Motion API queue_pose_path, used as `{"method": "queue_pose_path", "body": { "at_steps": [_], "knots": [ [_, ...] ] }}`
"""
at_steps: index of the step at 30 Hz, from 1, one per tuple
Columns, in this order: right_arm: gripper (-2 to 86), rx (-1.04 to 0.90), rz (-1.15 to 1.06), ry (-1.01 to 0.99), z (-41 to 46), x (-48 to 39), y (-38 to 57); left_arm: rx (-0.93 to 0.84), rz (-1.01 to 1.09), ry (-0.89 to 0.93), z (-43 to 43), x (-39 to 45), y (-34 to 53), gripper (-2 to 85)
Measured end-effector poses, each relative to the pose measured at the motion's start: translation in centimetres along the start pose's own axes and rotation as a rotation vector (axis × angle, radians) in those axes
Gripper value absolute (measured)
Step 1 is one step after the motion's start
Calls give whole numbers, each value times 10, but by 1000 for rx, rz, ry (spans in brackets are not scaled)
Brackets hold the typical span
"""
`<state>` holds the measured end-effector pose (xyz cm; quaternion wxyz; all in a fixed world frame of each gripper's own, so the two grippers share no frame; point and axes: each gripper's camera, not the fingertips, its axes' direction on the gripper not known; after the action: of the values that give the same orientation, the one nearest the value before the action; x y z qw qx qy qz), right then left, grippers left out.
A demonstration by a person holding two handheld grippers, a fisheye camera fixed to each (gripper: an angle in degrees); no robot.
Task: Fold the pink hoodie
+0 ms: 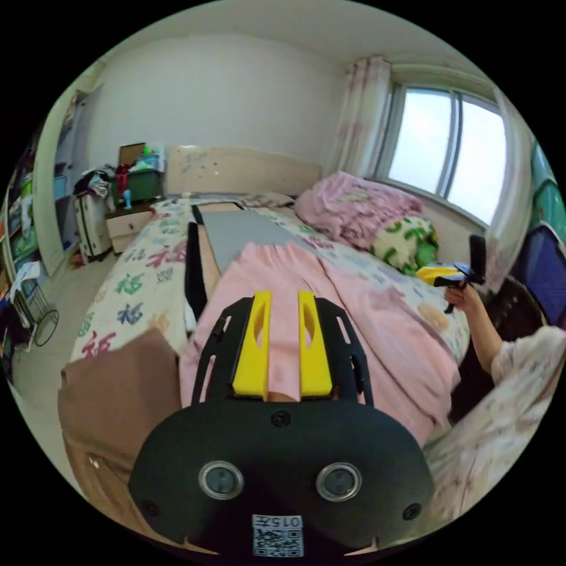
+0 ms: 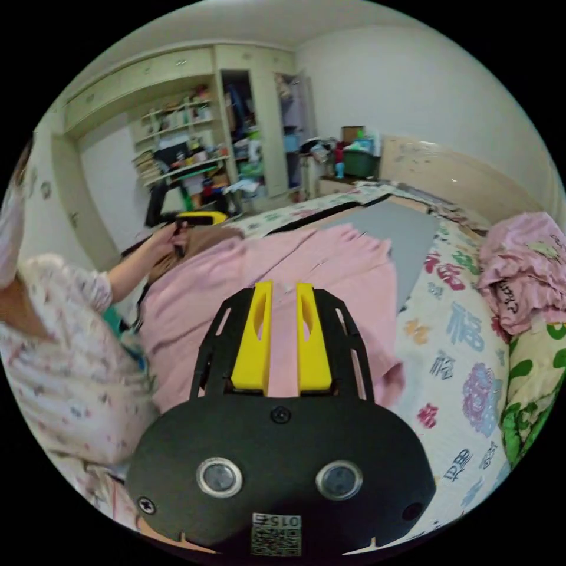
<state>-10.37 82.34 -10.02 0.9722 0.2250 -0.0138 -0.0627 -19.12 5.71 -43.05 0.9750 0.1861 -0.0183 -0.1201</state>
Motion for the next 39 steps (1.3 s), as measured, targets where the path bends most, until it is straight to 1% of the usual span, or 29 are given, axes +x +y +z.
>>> {"method": "queue_pose_path", "body": {
  "at_steps": [2,4,5,7,10,12,14,15,17,19,20,22,23,24,27,29,31,32,33,35,39],
  "knots": [
    [79,-16,-7,-20,0,-32,47,-32,24,43,-36,43,61,74],
    [84,-47,-38,-20,2,-75,94,-63,58,57,-57,79,97,75],
    [86,-58,-57,-8,3,-87,103,-81,79,53,-69,103,118,76],
    [98,-55,-125,83,8,-132,132,-87,86,62,-83,135,145,83],
    [112,-33,-176,184,19,-175,156,-93,113,90,-97,184,174,104],
    [126,-26,-194,208,29,-193,169,-103,141,63,-101,211,184,119],
    [133,-65,-226,225,44,-206,180,-112,218,-5,-104,250,192,134],
    [139,-111,-248,244,55,-214,186,-111,242,-28,-105,260,193,137],
    [153,-182,-276,289,72,-225,193,-141,363,-113,-102,296,196,149],
    [160,-276,-310,389,96,-234,203,-180,455,-160,-96,319,198,157],
    [158,-294,-324,419,101,-236,207,-191,506,-198,-93,332,201,160],
    [137,-294,-379,570,113,-247,217,-194,570,-267,-91,346,206,156],
    [128,-294,-394,603,115,-249,218,-186,591,-307,-92,353,207,143],
    [116,-315,-422,623,117,-252,220,-182,597,-310,-93,355,207,137],
    [102,-311,-383,584,108,-248,214,-161,582,-305,-100,357,208,124],
    [89,-293,-334,532,95,-242,209,-135,549,-243,-111,350,209,104],
    [63,-265,-247,406,72,-228,198,-106,508,-177,-122,341,209,81],
    [56,-255,-222,374,66,-224,195,-86,477,-147,-129,333,209,66],
    [48,-232,-175,319,55,-216,190,-77,461,-140,-132,329,210,59],
    [32,-208,-118,274,41,-205,181,-52,404,-97,-139,313,211,33],
    [8,-171,-76,195,20,-196,162,-26,343,-34,-145,293,215,19]
  ]
}}
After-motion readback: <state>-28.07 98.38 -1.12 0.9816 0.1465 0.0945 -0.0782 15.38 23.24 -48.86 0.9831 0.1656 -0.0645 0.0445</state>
